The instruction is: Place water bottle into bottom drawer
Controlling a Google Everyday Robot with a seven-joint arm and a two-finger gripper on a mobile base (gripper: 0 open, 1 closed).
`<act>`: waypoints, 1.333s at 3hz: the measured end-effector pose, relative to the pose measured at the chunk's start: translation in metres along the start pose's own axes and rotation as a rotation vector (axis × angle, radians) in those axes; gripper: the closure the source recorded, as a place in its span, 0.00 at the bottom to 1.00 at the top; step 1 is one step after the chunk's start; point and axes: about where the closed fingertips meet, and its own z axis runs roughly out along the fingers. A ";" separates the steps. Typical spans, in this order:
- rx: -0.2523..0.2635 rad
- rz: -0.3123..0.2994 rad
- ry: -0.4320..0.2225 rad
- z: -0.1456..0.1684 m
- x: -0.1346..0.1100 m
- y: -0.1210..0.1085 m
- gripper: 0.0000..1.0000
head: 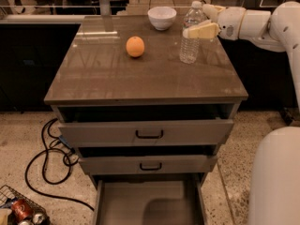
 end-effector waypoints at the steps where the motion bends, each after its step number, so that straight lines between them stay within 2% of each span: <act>1: 0.000 0.071 -0.043 0.001 0.010 -0.001 0.38; 3: -0.010 0.064 -0.041 0.009 0.008 0.002 0.85; 4: -0.016 0.065 -0.041 0.012 0.008 0.004 1.00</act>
Offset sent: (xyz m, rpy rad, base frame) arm 0.0018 -0.0016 -0.0050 0.0534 0.0221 -0.0023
